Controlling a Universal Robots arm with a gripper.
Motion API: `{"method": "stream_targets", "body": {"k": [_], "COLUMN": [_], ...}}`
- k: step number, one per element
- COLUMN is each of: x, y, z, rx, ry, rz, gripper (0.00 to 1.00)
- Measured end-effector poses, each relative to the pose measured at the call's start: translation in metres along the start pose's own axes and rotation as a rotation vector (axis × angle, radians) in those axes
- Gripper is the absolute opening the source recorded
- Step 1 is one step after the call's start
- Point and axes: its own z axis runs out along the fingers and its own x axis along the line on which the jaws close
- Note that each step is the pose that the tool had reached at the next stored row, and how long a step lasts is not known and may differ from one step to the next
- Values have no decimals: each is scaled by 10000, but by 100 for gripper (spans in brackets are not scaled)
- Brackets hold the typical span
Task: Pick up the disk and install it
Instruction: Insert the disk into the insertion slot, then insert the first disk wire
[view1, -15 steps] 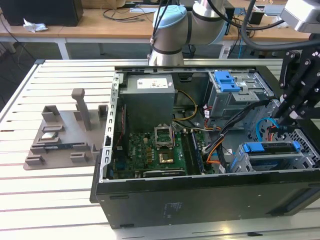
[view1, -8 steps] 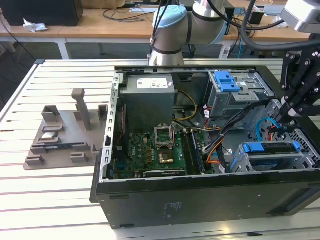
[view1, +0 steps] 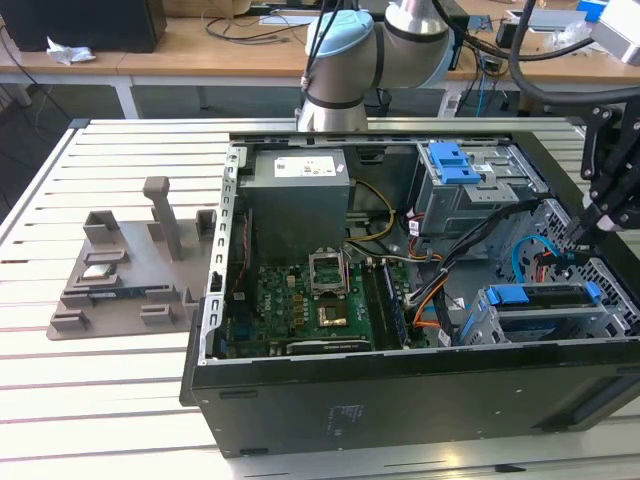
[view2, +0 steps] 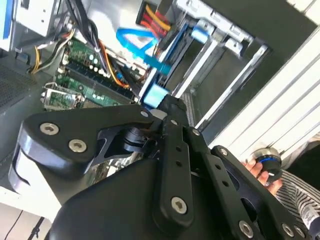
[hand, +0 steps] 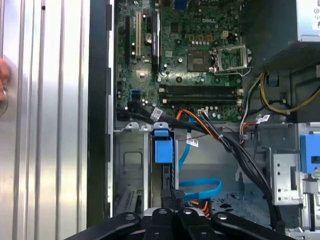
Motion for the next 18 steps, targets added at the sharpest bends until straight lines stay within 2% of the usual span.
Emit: {"method": "stream_targets", "body": {"k": [1,2,5,12,15,17,18], "x": [-13,-28,-41,-42,-42,-42,-42], "y": [-73,-193,-292,-300,-301,-302,-302], "z": [4,24,41,41,41,40,40], "rx": [-3,-15,-21,-20,-20,-20,-20], "ry": [11,28,44,45,45,45,46], "rz": [2,1,2,3,4,3,3], "gripper": [11,11,11,11,29,29,36]}}
